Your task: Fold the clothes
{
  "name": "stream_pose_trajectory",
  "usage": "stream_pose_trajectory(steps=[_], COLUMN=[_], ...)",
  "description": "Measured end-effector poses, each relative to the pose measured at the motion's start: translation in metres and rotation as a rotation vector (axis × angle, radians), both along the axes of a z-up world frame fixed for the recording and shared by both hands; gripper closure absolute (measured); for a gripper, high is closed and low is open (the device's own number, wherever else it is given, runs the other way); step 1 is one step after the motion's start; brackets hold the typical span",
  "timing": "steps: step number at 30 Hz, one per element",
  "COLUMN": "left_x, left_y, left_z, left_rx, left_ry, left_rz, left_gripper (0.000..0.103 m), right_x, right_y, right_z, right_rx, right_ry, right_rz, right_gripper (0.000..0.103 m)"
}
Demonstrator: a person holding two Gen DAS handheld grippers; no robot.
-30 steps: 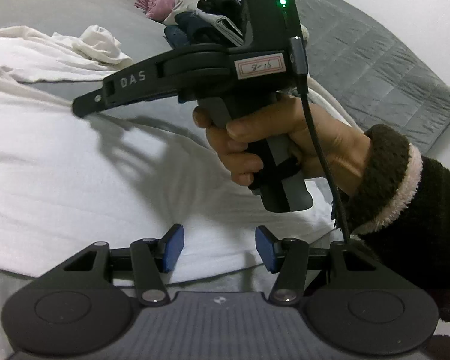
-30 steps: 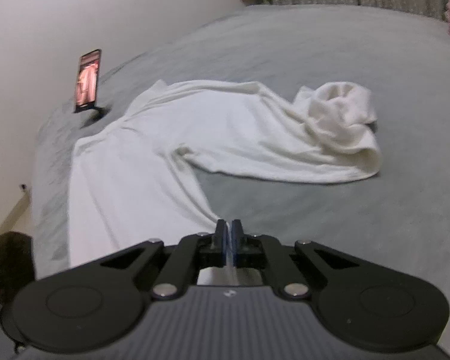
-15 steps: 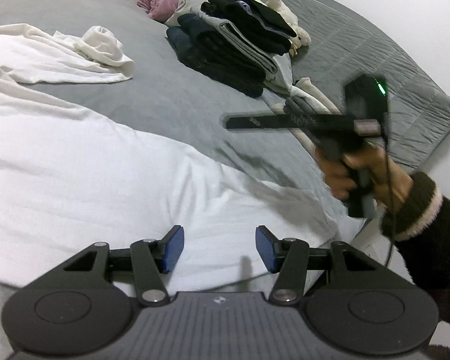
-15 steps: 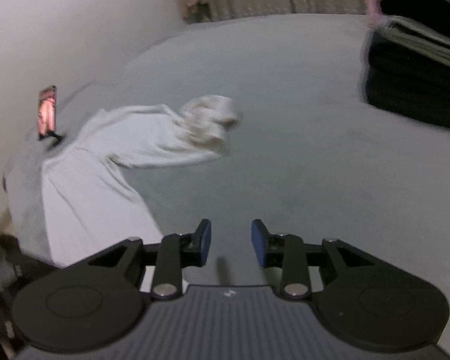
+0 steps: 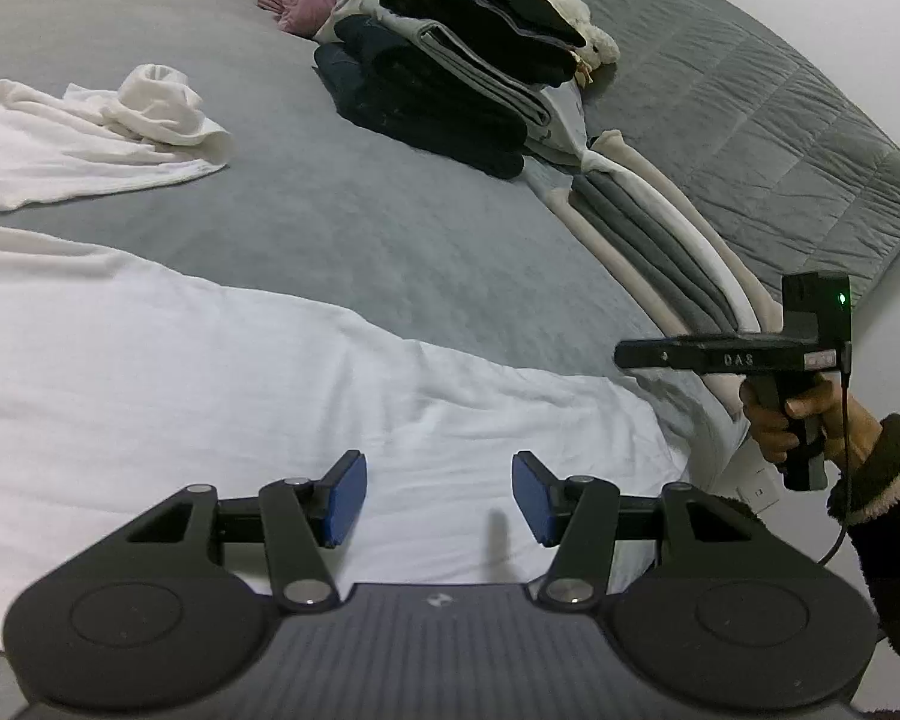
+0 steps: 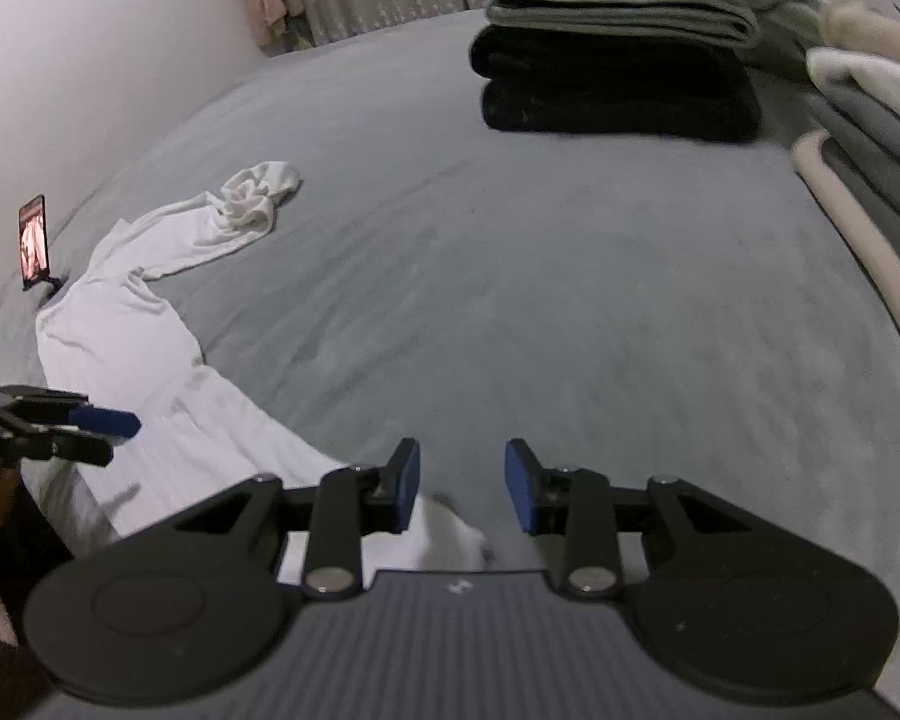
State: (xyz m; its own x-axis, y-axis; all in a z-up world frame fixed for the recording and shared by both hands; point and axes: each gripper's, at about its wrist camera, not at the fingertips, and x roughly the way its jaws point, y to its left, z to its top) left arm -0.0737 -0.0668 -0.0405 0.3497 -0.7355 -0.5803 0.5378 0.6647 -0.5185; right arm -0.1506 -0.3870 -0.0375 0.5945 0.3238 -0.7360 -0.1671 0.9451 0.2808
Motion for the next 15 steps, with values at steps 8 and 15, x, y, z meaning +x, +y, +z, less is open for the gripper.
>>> stream_pose_trajectory(steps=[8,15], left_x=[0.001,0.000], left_y=[-0.008,-0.012], left_z=[0.004,0.002], left_rx=[0.024,0.029], left_ry=[-0.003,-0.005], left_rz=[0.003,0.005], left_gripper=[0.048,0.047], right_x=[-0.005,-0.004], right_y=[0.022,0.016], right_z=[-0.004,0.000], right_rx=[-0.101,-0.135], right_ry=[-0.043,-0.073], right_rz=[0.055,-0.020], right_gripper=[0.101,0.100])
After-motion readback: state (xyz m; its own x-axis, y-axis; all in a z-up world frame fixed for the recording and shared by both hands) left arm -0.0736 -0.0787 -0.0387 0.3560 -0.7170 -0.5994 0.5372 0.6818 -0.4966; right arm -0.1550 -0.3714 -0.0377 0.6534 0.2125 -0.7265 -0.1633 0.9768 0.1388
